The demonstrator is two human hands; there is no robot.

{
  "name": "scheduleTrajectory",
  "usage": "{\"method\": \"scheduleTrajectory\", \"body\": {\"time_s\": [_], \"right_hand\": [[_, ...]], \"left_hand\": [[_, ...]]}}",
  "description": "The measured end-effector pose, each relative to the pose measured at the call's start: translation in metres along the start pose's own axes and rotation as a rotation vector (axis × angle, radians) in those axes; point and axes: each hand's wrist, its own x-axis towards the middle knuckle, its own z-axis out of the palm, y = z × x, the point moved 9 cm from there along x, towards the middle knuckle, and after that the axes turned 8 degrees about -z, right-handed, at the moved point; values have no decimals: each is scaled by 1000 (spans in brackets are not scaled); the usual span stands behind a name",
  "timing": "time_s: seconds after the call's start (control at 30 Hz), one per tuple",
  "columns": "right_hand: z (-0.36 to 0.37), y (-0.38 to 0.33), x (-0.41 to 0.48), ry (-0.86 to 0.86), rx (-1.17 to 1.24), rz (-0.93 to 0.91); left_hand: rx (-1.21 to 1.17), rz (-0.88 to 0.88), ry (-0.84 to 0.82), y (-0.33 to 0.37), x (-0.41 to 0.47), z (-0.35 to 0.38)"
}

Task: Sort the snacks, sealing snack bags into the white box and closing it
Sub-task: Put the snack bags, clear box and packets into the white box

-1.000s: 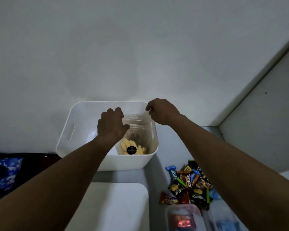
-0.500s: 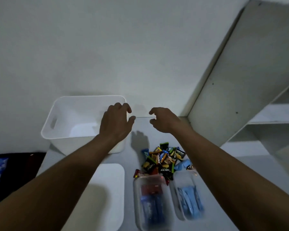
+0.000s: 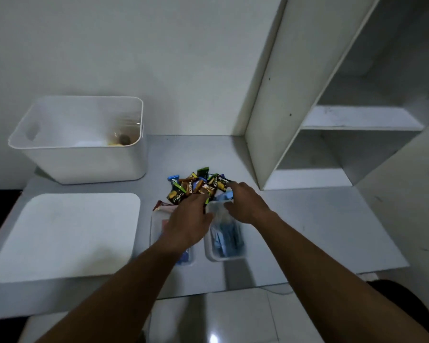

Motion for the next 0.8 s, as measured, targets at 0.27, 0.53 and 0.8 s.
{"method": "scheduleTrajectory", "body": {"time_s": [0.27,0.53,0.8], "right_hand": [[51,68,-44,15,78,186],[77,99,-65,-42,282,293],[51,100,-81,40,358,293]], "left_hand": [[-3,-157,-78,-5,-22,65],[-95,-342,-53,-13,-25,85],[-291,-399,17,4,-37,69]]}}
